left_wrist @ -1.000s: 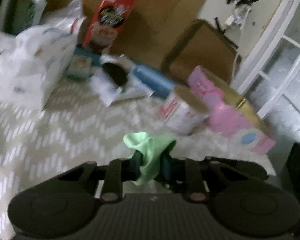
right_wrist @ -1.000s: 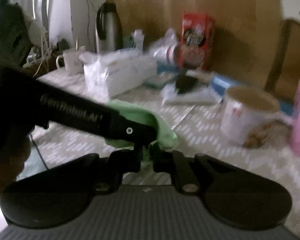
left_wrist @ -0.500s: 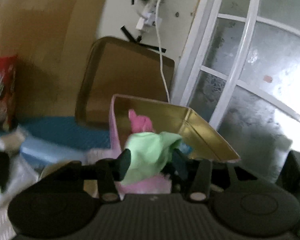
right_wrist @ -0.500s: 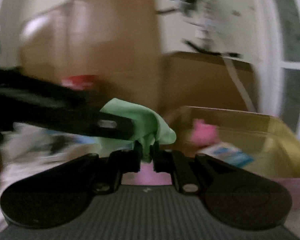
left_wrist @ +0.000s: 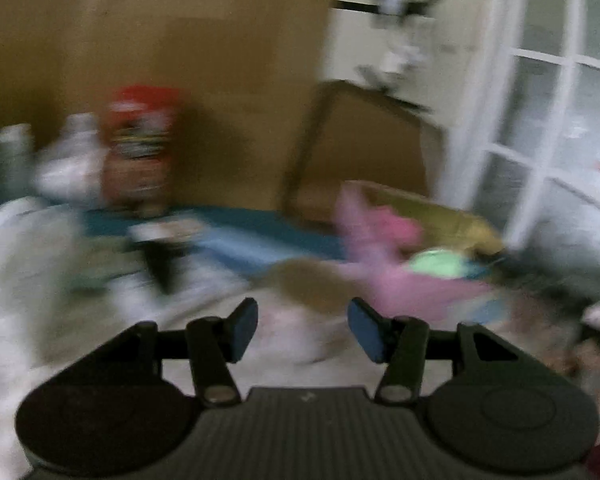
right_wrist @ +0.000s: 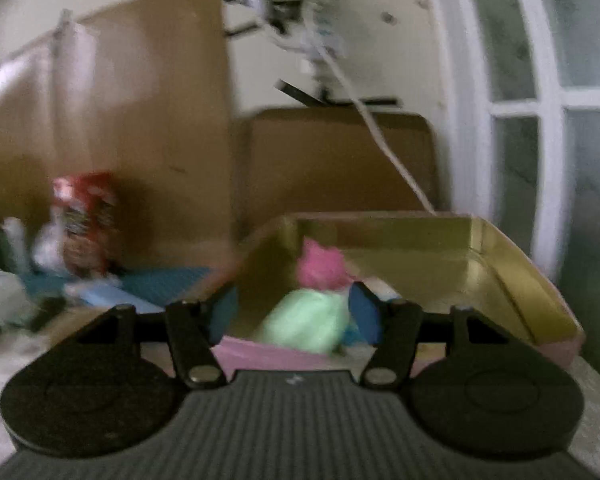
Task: Organize soft objects
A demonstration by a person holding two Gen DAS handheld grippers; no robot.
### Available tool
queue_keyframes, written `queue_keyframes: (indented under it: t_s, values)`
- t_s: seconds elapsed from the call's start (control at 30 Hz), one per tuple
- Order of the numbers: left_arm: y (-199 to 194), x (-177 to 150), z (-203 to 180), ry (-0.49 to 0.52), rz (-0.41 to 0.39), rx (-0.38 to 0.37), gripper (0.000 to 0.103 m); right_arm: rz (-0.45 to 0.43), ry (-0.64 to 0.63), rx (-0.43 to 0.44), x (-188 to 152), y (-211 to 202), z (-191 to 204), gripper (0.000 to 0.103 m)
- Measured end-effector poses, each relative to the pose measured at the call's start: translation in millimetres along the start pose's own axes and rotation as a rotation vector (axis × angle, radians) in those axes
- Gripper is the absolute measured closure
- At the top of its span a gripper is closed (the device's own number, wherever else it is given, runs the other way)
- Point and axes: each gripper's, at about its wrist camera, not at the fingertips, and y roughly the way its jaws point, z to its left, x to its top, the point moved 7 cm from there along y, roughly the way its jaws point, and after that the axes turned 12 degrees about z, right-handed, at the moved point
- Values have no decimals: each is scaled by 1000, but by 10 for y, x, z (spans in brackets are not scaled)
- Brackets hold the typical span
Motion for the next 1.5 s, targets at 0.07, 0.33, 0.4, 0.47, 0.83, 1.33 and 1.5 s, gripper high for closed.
queue_keyframes:
  t_s: [0.07, 0.33, 0.4, 0.47, 0.83, 1.33, 1.5]
  values:
    - [-91, -135, 375, -47, 5, 90, 52, -4, -53, 103, 145, -51, 332, 53]
    - [-362, -516, 1457, -162, -34, 353, 52, 183, -189, 460, 215, 308, 1936, 54]
    - [-354, -576, 1595, -188, -41, 365, 52, 234, -243, 423, 115, 588, 2277, 53]
    - [-351, -591, 1682, -235, -39, 316, 52, 251, -323, 344, 36, 867, 2574, 53]
    - [-420, -621, 1654, -232, -81, 235, 52, 423, -314, 266, -183, 1473, 2674, 56]
    - [-244, -596, 1100, -256, 55, -13, 53, 374, -392, 429, -865, 78, 1973, 48]
    - [-165, -533, 753, -243, 135, -61, 53, 368, -341, 449, -945, 4, 1859, 43]
